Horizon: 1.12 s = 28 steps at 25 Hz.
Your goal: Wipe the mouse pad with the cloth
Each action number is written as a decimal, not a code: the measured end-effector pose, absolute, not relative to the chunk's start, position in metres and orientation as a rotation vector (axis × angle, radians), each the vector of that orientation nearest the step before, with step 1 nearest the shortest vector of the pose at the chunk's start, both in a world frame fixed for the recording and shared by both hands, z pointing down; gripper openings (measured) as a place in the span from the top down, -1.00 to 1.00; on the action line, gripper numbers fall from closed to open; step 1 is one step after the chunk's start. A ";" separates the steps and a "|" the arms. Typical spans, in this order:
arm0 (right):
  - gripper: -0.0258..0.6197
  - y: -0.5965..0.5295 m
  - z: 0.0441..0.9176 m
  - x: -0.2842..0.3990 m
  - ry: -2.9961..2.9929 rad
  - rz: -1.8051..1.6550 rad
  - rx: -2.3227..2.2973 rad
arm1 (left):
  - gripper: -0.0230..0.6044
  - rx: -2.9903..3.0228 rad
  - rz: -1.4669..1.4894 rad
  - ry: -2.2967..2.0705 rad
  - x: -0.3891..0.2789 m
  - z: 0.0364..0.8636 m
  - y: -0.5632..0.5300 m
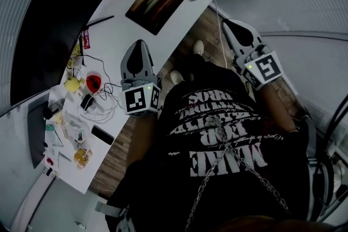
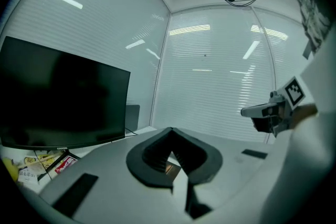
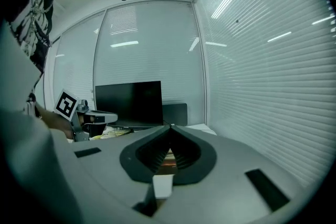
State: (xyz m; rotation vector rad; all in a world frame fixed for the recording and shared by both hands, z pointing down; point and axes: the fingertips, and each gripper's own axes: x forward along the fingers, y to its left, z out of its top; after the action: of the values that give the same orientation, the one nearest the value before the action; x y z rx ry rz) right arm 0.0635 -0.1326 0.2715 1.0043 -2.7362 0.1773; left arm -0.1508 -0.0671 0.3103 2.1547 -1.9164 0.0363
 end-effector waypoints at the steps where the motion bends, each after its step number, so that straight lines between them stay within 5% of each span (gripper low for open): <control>1: 0.92 -0.141 0.274 0.066 -2.733 0.186 0.997 | 0.91 2.140 0.041 -1.922 -0.150 0.313 -0.075; 20: 0.92 -0.277 0.290 0.049 -2.853 0.263 0.557 | 0.91 1.818 0.117 -2.200 -0.140 0.310 -0.151; 28: 0.92 -0.301 0.365 0.022 -2.717 0.243 0.423 | 0.91 1.604 0.171 -2.225 -0.164 0.382 -0.125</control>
State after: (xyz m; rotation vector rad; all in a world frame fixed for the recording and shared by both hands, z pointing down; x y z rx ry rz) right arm 0.0221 -0.3007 0.3654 0.4234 -2.7172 0.2431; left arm -0.1639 -0.1249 0.3819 1.6038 -2.2254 0.1705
